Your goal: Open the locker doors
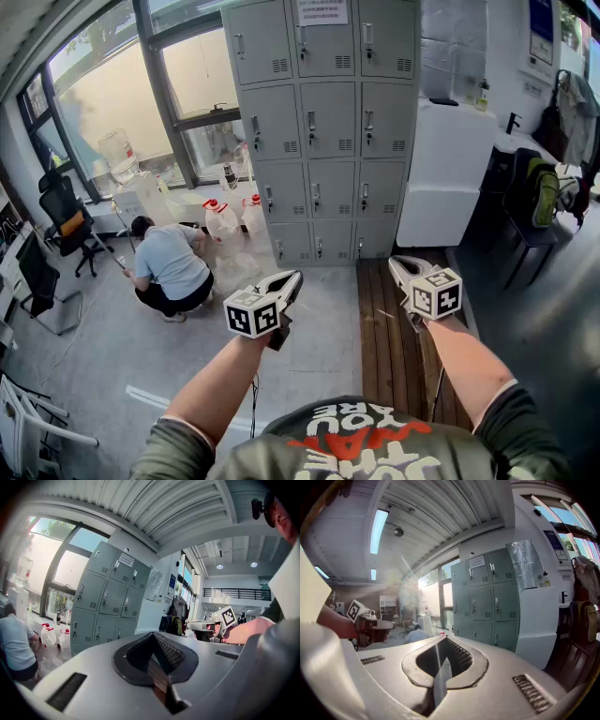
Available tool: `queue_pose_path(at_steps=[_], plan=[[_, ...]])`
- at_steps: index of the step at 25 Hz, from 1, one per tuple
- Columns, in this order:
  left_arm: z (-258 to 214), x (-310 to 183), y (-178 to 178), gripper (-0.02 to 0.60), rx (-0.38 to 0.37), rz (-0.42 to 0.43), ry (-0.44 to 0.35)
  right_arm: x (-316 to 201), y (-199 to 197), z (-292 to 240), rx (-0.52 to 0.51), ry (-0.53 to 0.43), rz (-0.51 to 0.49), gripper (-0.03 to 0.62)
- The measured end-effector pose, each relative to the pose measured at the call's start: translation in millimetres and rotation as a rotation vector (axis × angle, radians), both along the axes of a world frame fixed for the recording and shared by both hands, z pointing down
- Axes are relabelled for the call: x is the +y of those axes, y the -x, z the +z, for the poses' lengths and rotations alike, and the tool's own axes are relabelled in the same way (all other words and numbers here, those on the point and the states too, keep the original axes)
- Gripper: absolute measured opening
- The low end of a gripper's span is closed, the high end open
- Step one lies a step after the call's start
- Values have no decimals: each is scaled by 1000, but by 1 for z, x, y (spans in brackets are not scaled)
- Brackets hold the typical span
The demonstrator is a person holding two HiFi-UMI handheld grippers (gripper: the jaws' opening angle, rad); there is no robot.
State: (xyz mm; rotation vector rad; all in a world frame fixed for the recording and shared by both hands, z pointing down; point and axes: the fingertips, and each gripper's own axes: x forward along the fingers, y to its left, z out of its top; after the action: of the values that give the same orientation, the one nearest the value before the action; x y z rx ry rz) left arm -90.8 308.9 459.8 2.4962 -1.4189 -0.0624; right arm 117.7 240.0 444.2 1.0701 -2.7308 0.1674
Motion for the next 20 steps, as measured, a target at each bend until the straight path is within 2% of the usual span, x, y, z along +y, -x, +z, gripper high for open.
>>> queue_pose_path(at_steps=[9, 15, 20], plan=[[-1, -8, -16, 8, 8, -9, 2, -7, -12, 1, 9, -7, -18, 35], [-1, -14, -34, 6, 3, -23, 4, -18, -34, -2, -27, 4, 4, 35], [-4, -22, -52, 8, 12, -32, -4, -21, -49, -5, -11, -4, -17, 35]])
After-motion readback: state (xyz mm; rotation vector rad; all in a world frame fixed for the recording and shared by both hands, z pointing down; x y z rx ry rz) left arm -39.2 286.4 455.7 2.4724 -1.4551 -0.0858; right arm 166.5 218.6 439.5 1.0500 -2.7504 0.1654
